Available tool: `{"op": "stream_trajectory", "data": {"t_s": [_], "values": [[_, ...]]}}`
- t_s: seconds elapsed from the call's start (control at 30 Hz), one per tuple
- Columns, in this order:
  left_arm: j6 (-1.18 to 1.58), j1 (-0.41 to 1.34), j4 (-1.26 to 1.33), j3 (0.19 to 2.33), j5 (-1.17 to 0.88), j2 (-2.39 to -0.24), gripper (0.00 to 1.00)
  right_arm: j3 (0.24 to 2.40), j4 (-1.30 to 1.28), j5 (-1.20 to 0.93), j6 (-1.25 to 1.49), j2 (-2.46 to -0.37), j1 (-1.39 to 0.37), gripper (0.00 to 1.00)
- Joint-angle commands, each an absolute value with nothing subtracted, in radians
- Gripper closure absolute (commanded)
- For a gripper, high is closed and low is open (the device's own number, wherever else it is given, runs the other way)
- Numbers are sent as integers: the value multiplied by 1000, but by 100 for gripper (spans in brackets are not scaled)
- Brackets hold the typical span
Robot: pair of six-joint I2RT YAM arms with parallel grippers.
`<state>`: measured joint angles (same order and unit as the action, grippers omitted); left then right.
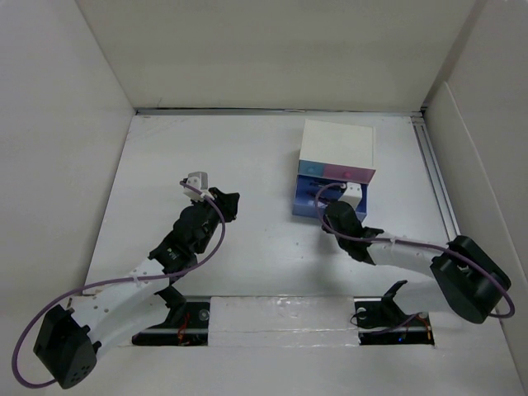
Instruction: Organize the desk
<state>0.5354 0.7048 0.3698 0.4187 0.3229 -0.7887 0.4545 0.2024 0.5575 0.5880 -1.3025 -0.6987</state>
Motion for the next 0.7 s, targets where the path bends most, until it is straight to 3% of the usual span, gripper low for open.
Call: {"op": "stream_trajectory", "data": {"t_s": [0.0, 0.2, 0.67], "values": [[538, 703, 417, 413, 316, -787, 85, 457, 328, 615, 609, -1315, -692, 85], [540, 703, 423, 414, 305, -805, 85, 494, 363, 698, 597, -1313, -692, 91], [538, 703, 426, 414, 310, -810, 85, 659, 436, 669, 577, -1566, -588, 89]]}}
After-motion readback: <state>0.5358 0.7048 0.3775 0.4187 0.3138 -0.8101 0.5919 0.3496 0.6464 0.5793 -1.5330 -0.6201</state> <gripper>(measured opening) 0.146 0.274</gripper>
